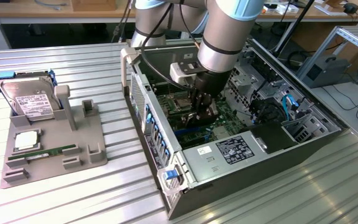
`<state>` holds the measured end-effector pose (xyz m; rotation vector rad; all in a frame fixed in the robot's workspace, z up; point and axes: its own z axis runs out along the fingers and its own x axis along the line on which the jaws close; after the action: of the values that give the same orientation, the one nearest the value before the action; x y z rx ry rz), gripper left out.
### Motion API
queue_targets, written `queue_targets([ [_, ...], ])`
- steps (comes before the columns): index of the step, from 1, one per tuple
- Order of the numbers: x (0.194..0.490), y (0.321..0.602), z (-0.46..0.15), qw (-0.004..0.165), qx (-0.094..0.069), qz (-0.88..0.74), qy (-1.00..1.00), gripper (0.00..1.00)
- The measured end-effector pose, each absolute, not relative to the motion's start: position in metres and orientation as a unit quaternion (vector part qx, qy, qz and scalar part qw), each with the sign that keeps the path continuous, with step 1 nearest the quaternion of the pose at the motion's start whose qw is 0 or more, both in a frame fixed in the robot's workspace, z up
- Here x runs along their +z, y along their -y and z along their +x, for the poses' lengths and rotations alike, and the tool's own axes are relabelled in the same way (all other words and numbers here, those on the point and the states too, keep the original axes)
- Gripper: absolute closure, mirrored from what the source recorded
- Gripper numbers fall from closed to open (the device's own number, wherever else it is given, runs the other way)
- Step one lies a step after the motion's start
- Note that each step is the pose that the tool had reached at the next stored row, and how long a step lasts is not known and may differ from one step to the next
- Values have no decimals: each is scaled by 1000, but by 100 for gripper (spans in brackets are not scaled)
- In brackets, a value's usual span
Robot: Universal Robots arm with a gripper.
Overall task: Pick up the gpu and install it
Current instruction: 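Insert the gpu into the slot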
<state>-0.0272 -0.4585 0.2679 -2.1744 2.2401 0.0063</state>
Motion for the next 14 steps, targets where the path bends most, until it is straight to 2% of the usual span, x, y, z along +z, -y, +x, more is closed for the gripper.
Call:
queue_targets([
  [14, 261, 459, -42, 10, 2, -697, -717, 73],
])
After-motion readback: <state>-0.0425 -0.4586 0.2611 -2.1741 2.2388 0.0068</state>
